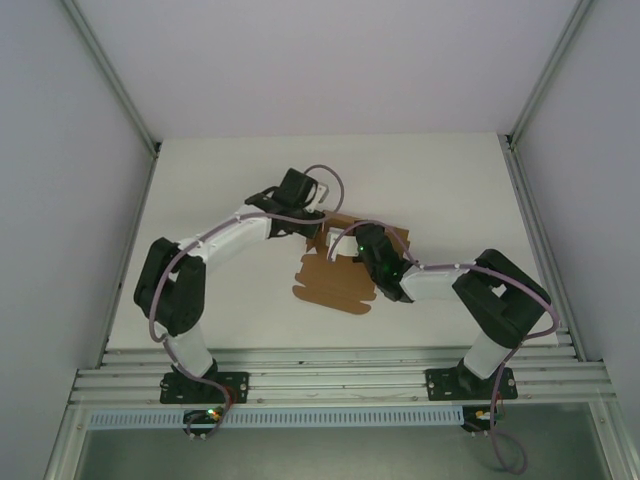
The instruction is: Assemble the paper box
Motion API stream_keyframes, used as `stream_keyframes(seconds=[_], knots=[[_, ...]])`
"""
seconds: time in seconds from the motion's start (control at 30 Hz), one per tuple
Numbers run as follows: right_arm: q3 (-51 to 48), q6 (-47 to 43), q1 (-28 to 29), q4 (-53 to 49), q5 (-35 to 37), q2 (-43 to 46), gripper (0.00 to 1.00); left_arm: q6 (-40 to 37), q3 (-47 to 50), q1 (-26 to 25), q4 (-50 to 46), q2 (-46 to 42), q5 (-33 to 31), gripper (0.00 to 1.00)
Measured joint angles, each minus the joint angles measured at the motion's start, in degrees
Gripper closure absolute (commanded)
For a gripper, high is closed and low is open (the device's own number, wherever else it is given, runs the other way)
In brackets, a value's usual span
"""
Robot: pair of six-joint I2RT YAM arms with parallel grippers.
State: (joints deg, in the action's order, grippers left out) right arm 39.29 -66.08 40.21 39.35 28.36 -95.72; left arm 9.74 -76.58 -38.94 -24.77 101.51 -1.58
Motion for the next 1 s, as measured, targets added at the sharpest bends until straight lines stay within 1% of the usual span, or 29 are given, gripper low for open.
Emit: stream_keyframes(seconds=[0.07, 0.17, 0.33, 0.47, 0.57, 0.67, 0.77, 0.83, 0.87, 0.9, 0.97, 1.0], knots=[[-0.48, 0.72, 0.48, 0.74, 0.04, 0.00, 1.00, 3.69, -0.37, -1.86, -1.38, 0.09, -5.25, 0.95], [-0.55, 2.10, 1.14, 0.83, 0.00, 0.00, 1.00, 7.89, -0.68, -2.99, -2.45, 0.31, -9.35, 0.96], [-0.85, 3.52, 1.53, 1.42, 0.15, 0.00, 1.00, 13.16, -1.11, -3.21, -3.02, 0.87, -12.22, 0.95], [-0.90, 4.39, 2.08, 1.51, 0.59, 0.00, 1.00, 16.90, -5.11, -4.20, -6.47, 3.72, -15.67, 0.93], [-1.22, 5.07, 2.16, 1.46, 1.57, 0.00, 1.00, 17.31, -7.58, -4.52, -8.00, 5.57, -16.59, 0.91], [-1.33, 5.27, 2.19, 1.53, 1.88, 0.00, 1.00, 17.33, -7.91, -4.52, -8.09, 5.81, -16.17, 0.87], [-1.84, 5.27, 2.21, 1.88, 1.77, 0.02, 1.00, 17.27, -7.48, -4.48, -7.74, 5.79, -14.99, 0.80], [-2.34, 5.20, 2.21, 2.12, 1.55, 0.20, 1.00, 17.16, -6.19, -4.44, -6.34, 5.27, -13.75, 0.70], [-2.54, 5.20, 2.21, 2.25, 1.38, 0.31, 1.00, 17.09, -4.98, -4.37, -5.33, 4.63, -12.90, 0.64], [-2.69, 5.20, 2.21, 2.38, 1.14, 0.42, 1.00, 16.96, -3.30, -4.24, -4.39, 3.52, -11.69, 0.55], [-2.97, 5.18, 2.23, 2.71, 0.13, 0.68, 1.00, 16.98, 0.33, -3.72, -2.62, 0.59, -9.11, 0.43], [-3.06, 5.18, 2.23, 2.71, -0.59, 0.87, 1.00, 16.59, 2.43, -3.26, -1.81, -1.53, -7.34, 0.33]])
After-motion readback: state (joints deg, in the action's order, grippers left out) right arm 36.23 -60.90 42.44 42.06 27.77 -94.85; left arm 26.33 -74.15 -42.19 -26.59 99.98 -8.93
